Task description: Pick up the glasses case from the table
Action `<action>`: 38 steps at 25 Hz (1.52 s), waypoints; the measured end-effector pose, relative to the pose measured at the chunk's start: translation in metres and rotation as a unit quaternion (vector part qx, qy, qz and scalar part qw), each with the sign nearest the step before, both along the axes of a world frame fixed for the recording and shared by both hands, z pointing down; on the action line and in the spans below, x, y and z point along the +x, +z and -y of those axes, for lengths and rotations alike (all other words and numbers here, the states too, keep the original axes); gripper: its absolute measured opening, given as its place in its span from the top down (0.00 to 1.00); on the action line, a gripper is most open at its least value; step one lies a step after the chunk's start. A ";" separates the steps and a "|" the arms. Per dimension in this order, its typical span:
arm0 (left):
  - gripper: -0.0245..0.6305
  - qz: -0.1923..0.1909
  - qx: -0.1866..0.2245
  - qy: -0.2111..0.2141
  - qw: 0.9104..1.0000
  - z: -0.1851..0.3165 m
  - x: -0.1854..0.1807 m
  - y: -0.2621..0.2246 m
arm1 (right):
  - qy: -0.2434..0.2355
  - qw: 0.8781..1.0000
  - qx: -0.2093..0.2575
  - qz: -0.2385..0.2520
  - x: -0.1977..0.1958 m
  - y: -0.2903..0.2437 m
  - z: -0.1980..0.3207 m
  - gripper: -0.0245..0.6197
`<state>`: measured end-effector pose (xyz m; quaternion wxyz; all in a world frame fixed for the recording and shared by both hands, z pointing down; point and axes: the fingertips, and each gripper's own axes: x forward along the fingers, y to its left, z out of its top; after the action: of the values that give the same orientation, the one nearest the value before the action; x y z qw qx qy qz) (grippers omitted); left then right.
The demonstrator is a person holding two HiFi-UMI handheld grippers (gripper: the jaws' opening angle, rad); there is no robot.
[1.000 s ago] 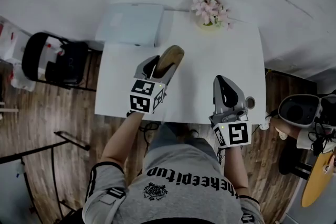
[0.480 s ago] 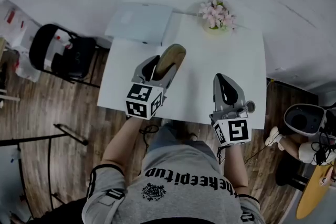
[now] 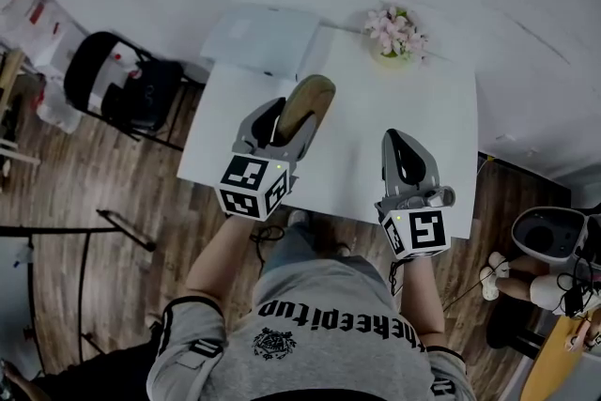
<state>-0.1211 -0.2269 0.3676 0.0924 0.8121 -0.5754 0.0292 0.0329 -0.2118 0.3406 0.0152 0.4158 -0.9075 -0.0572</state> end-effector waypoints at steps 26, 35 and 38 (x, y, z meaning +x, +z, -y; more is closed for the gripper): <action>0.58 0.013 0.071 -0.064 0.995 -0.060 0.019 -0.031 | -0.044 0.999 0.010 0.013 0.023 -0.011 -0.027 0.96; 0.58 0.024 0.101 -0.074 0.992 -0.077 0.028 -0.040 | -0.055 0.998 0.012 0.010 0.029 -0.012 -0.035 0.96; 0.58 0.026 0.108 -0.078 0.991 -0.081 0.029 -0.042 | -0.058 0.998 0.014 0.011 0.031 -0.012 -0.037 0.96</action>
<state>-0.0917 -0.1459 0.3258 -0.0085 0.7687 -0.6392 -0.0193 0.0636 -0.1751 0.3282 -0.0041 0.3632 -0.9294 -0.0657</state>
